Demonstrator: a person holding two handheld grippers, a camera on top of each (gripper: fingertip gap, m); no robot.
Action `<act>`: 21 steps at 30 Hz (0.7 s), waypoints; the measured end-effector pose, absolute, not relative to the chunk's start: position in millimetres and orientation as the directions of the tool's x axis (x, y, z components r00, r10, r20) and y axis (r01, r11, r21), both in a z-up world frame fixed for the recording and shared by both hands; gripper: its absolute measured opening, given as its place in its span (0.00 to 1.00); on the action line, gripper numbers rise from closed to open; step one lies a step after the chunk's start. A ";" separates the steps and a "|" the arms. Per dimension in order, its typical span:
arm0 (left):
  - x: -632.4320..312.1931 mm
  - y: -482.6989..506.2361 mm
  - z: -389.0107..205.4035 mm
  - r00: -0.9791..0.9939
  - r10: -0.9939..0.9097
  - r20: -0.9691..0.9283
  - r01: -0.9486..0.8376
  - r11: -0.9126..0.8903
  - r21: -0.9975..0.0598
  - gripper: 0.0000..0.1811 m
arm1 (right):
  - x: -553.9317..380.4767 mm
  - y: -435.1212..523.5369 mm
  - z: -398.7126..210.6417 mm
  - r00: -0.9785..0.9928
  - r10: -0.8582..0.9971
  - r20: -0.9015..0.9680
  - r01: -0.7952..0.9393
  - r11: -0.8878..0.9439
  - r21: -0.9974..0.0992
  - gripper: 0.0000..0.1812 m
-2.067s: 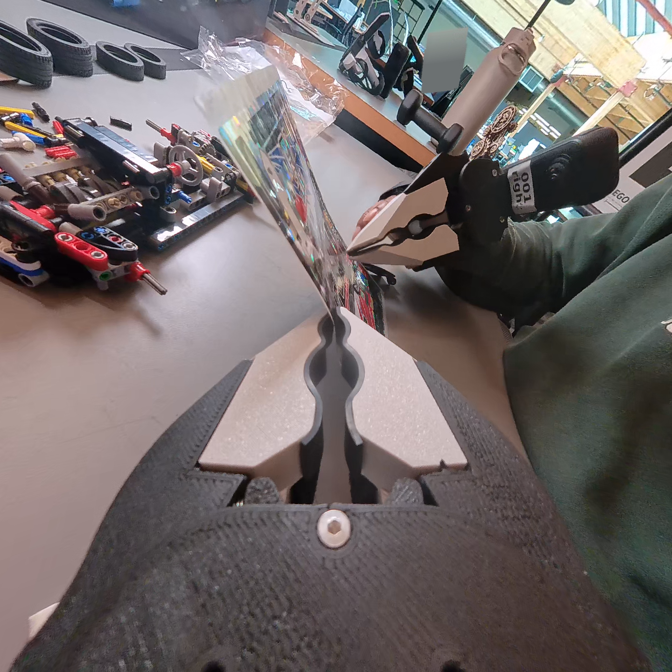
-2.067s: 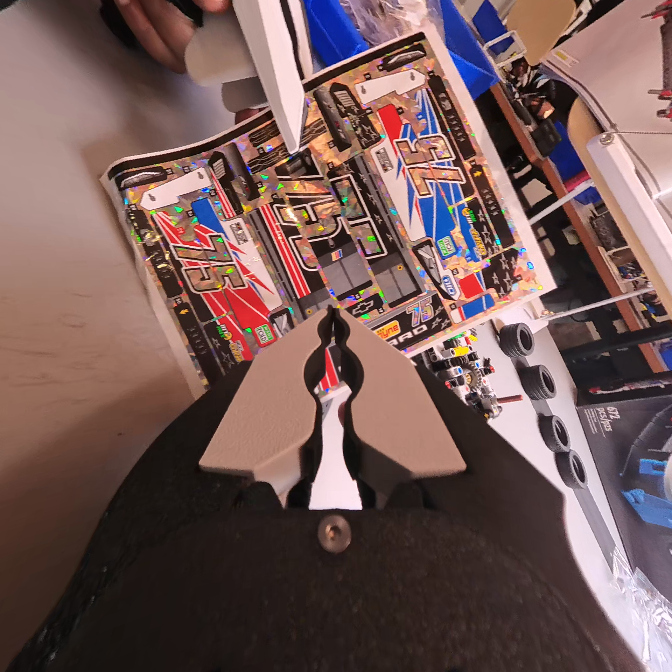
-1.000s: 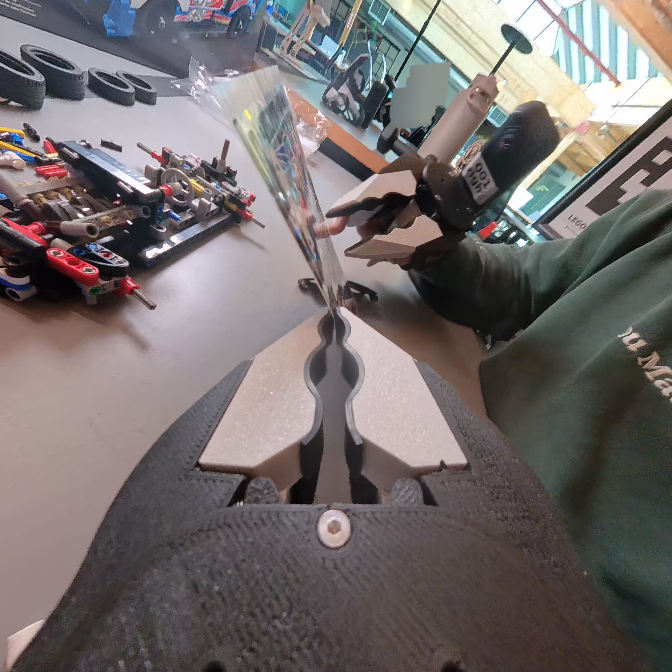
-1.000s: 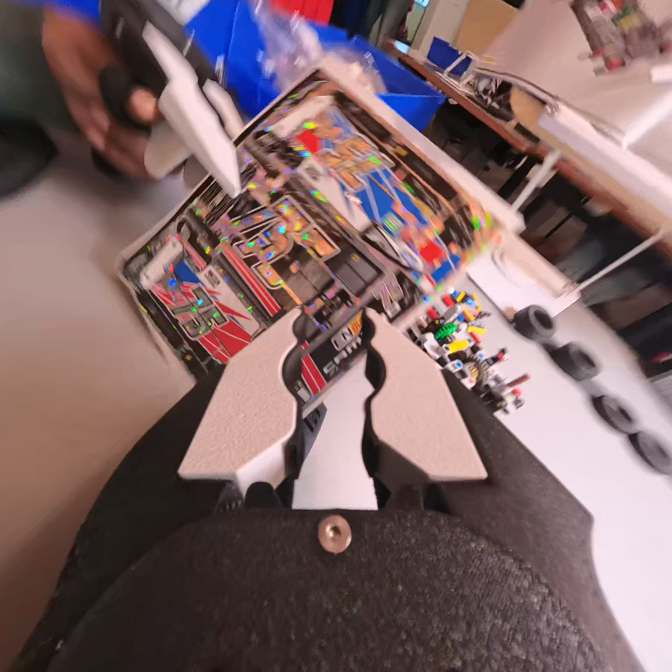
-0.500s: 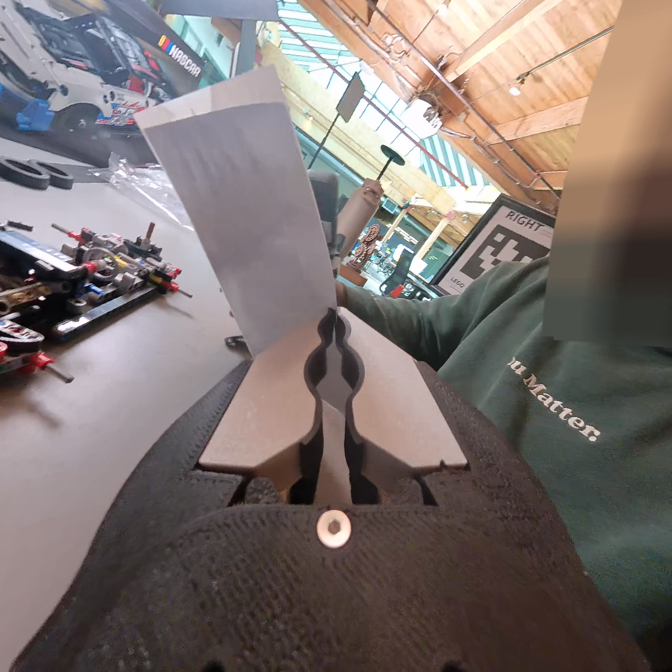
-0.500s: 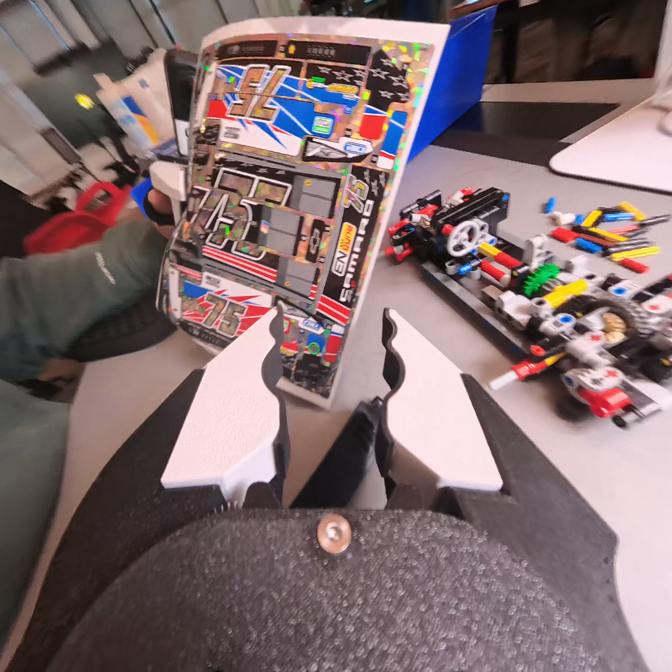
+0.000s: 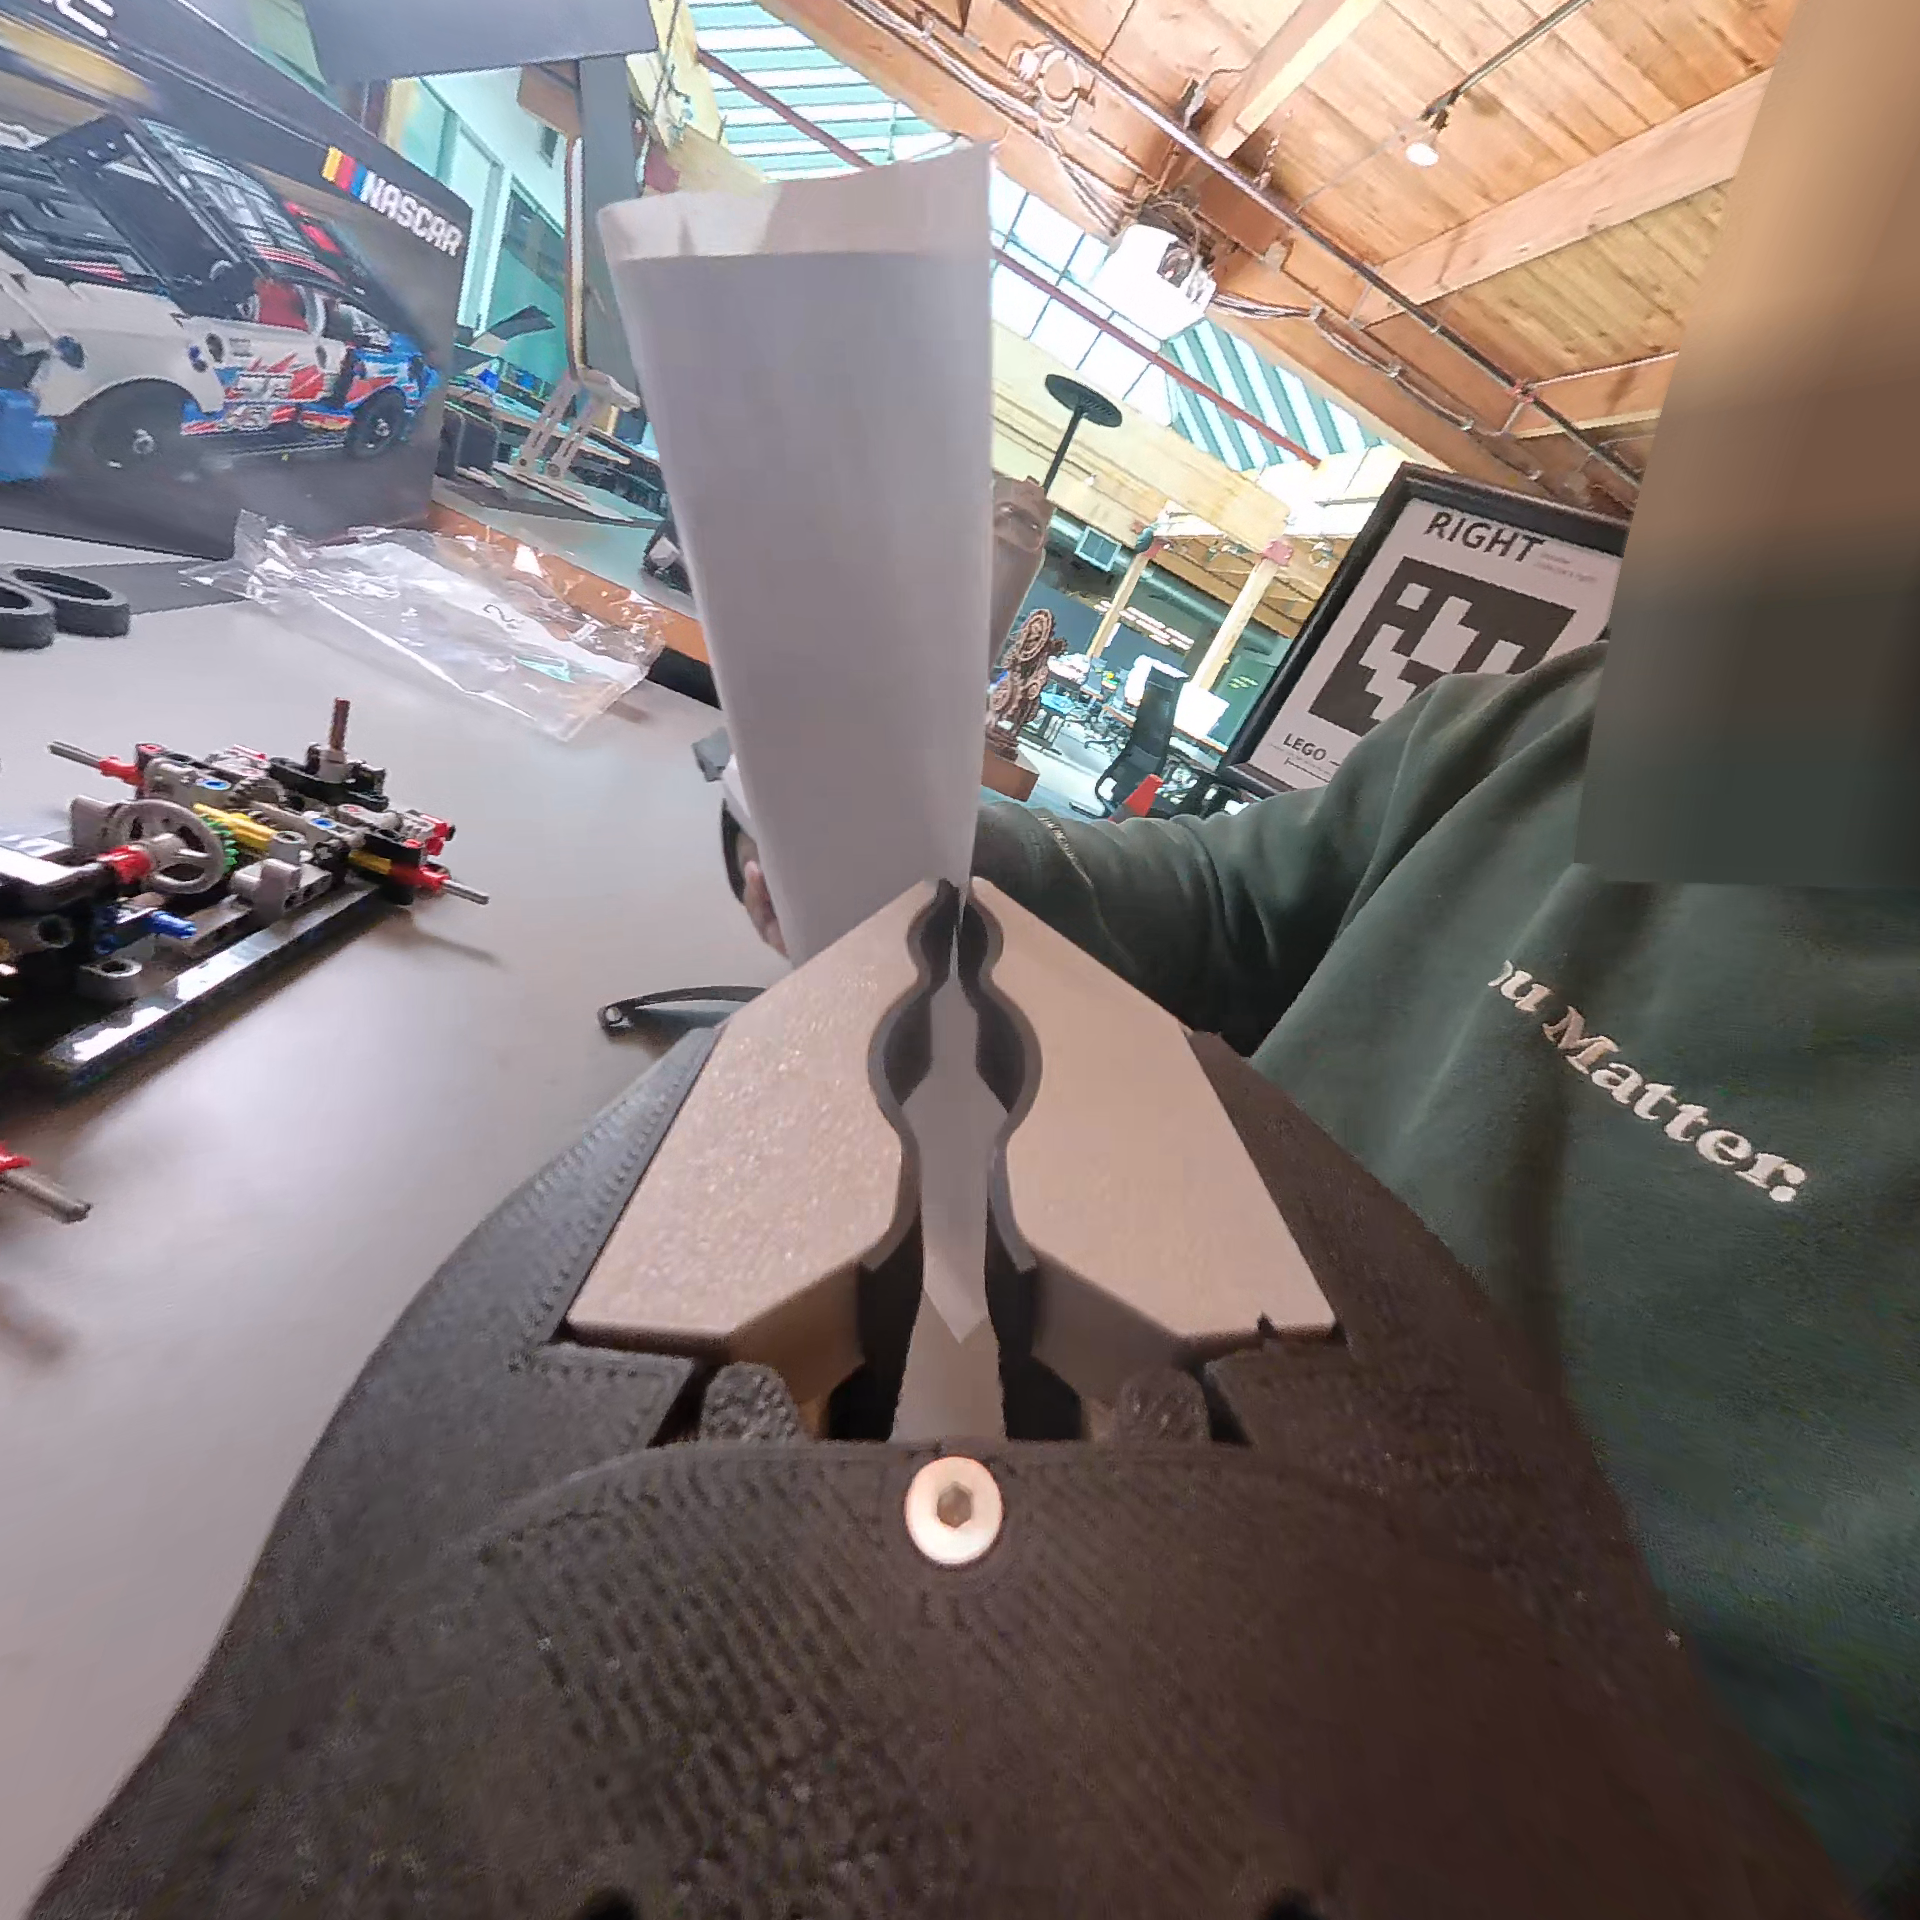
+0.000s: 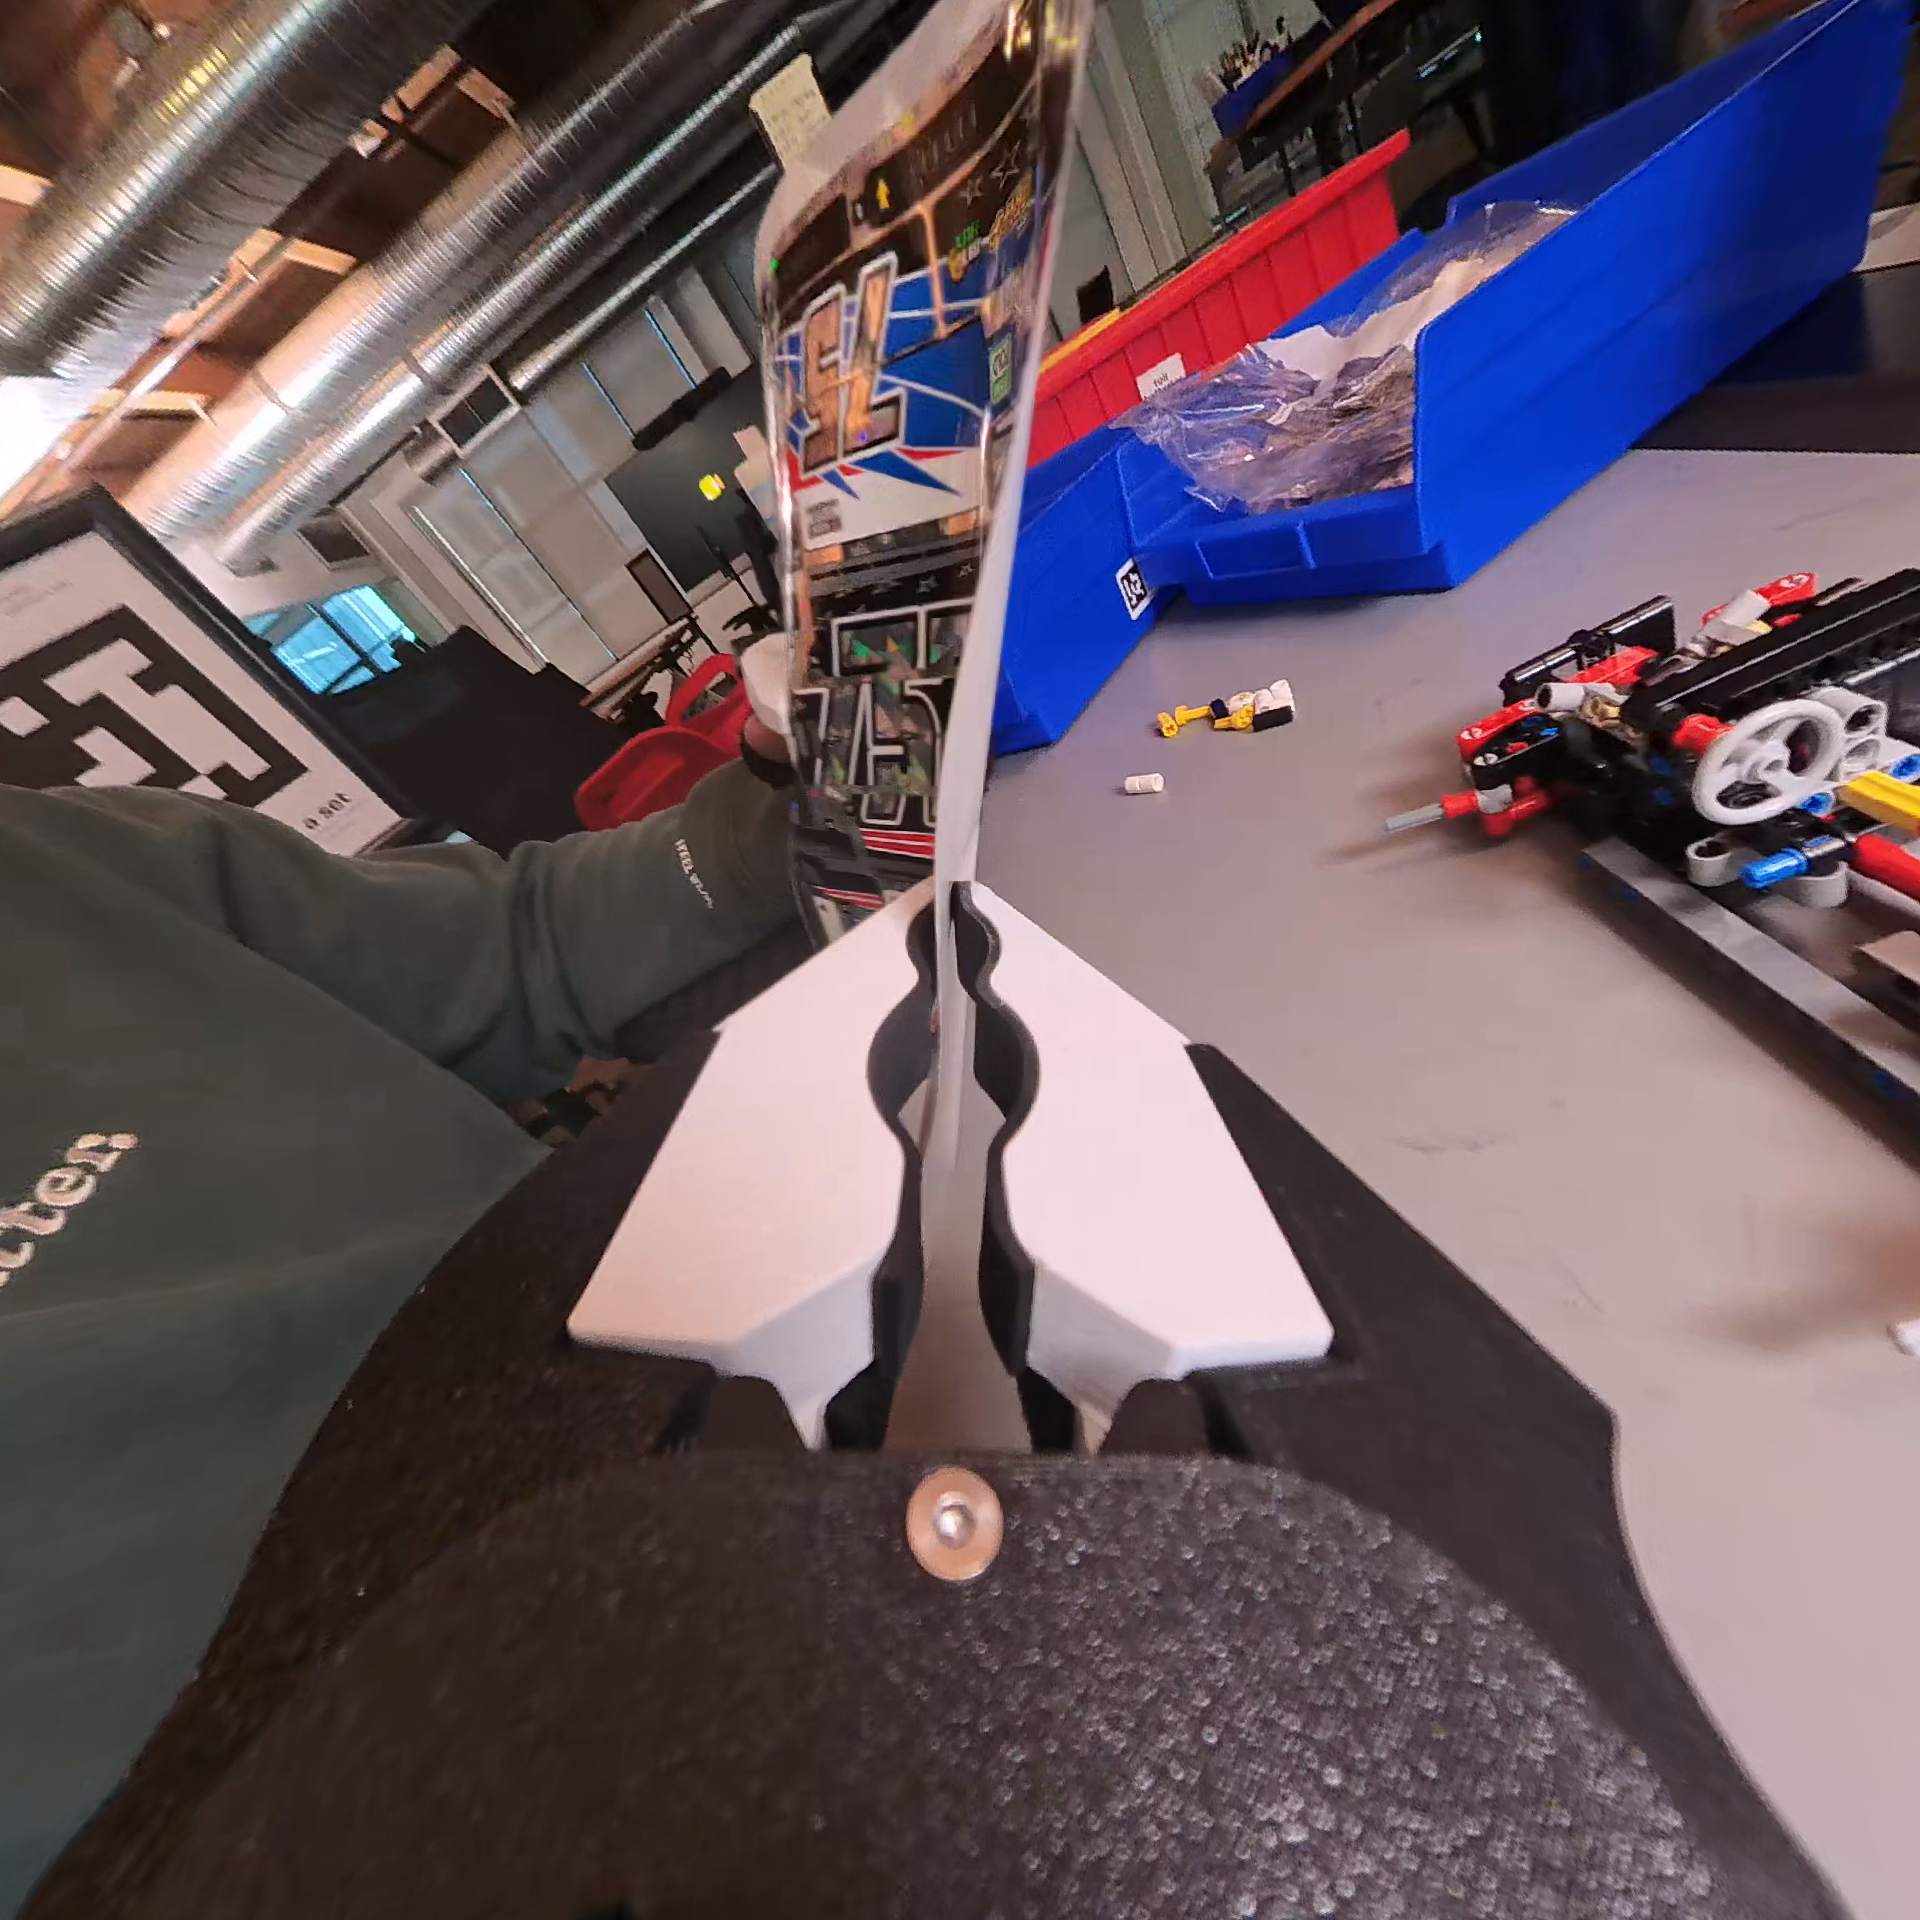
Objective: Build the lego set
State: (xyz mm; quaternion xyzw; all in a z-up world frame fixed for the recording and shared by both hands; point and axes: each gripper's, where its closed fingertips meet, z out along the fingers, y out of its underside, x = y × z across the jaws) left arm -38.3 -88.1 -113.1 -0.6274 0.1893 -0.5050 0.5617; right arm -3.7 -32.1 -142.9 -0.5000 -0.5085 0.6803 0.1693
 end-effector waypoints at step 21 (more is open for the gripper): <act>-39.7 -84.3 -108.1 0.413 -0.790 0.454 0.380 -0.304 -0.874 0.00 | 2.6 26.9 -118.3 -0.008 0.996 0.089 0.097 0.089 -0.991 0.15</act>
